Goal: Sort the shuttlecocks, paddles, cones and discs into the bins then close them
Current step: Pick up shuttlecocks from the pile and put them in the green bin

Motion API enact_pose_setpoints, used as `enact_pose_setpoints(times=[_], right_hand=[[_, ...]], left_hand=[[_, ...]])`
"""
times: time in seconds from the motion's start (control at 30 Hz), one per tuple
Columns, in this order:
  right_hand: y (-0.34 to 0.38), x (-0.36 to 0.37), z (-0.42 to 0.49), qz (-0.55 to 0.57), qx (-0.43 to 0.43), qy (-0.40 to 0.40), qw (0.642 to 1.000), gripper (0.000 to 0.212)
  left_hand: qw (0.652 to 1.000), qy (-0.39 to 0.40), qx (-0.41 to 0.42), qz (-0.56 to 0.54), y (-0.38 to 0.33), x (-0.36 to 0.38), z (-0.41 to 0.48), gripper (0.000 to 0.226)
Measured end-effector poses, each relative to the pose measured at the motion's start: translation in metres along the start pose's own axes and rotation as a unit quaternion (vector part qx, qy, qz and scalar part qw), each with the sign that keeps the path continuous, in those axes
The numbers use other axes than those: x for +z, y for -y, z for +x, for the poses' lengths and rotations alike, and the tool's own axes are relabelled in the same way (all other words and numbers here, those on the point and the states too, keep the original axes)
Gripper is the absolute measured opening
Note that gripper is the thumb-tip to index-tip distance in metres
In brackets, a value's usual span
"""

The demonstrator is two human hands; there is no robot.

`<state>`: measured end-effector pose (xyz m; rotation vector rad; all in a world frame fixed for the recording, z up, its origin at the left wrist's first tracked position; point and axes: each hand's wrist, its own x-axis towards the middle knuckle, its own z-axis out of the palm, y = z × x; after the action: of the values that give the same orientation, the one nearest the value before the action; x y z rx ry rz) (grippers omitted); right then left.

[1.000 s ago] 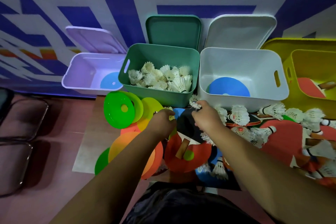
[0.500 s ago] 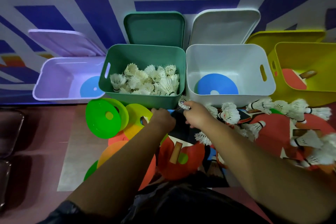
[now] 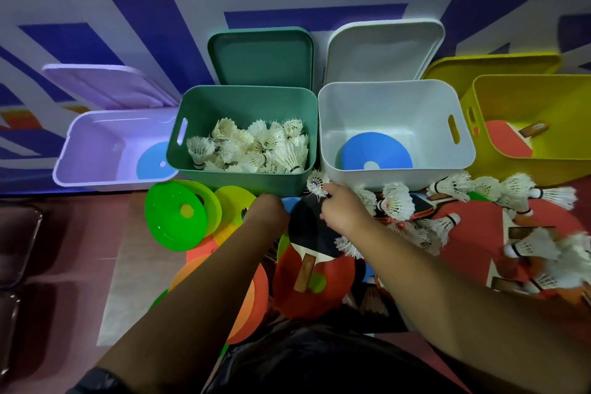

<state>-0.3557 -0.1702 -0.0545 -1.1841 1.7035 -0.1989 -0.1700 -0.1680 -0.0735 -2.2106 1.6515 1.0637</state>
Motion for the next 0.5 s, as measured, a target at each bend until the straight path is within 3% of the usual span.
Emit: enact_pose_setpoints(times=[0.17, 0.27, 0.4, 0.5], right_hand=[[0.002, -0.005, -0.019, 0.001, -0.030, -0.014, 0.999, 0.066], [0.001, -0.010, -0.029, -0.007, -0.043, -0.029, 0.999, 0.060], [0.003, -0.016, -0.042, 0.002, -0.063, -0.047, 0.997, 0.055], [0.006, -0.020, -0.049, -0.002, -0.079, -0.051, 0.996, 0.054]], left_hand=[[0.997, -0.028, -0.006, -0.078, -0.004, 0.000, -0.018, 0.023], [0.996, -0.046, 0.036, -0.067, -0.006, -0.003, -0.031, 0.022], [0.981, -0.125, 0.113, -0.095, 0.001, -0.009, -0.055, 0.023], [0.965, -0.174, 0.120, -0.155, 0.004, -0.019, -0.071, 0.026]])
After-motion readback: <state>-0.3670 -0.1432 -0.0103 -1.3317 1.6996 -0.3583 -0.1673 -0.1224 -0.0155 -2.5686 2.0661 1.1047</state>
